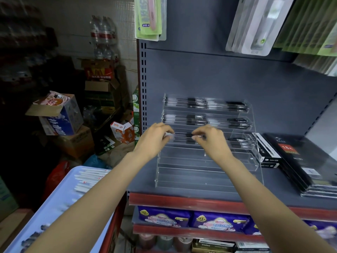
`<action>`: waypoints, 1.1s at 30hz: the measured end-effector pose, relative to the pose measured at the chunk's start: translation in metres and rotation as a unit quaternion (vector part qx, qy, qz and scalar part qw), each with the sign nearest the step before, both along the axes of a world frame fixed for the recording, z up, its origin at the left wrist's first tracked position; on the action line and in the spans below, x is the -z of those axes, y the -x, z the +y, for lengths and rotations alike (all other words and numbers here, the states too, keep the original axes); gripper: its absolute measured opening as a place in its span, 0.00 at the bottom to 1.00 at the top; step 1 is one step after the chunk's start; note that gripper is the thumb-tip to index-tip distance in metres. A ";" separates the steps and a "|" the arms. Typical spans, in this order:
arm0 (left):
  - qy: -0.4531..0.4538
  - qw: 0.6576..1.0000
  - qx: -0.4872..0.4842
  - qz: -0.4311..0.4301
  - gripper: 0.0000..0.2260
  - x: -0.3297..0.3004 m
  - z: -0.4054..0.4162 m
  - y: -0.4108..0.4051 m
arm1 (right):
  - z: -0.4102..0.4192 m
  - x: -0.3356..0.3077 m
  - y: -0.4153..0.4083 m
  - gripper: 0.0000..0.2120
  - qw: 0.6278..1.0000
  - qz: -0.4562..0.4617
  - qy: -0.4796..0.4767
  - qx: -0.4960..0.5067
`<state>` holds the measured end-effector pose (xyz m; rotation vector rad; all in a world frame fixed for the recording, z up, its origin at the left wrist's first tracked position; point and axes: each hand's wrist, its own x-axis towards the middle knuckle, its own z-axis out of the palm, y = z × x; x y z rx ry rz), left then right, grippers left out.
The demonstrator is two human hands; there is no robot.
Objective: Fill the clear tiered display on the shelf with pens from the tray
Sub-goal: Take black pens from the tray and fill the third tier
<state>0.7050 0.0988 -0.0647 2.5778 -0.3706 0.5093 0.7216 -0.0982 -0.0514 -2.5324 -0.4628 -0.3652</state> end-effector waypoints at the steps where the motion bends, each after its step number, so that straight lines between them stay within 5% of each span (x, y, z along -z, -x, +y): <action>1: 0.036 0.999 -0.001 -0.004 0.10 0.002 0.004 0.005 | 0.006 0.000 0.006 0.08 1.000 -0.001 -0.018 -0.007; 7: 0.117 0.992 -0.022 0.031 0.08 0.016 0.050 0.049 | 0.063 0.011 0.050 0.08 0.993 0.052 -0.093 -0.059; 17: 0.087 0.972 -0.105 0.190 0.09 0.105 0.235 0.158 | 0.234 0.104 0.142 0.10 0.963 0.222 -0.017 -0.152; 26: -0.082 0.944 -0.029 0.318 0.12 0.192 0.361 0.207 | 0.349 0.208 0.202 0.13 0.934 0.332 0.108 -0.074; 33: 0.032 0.946 -0.007 0.322 0.09 0.222 0.369 0.205 | 0.366 0.238 0.212 0.11 0.941 0.286 0.182 -0.014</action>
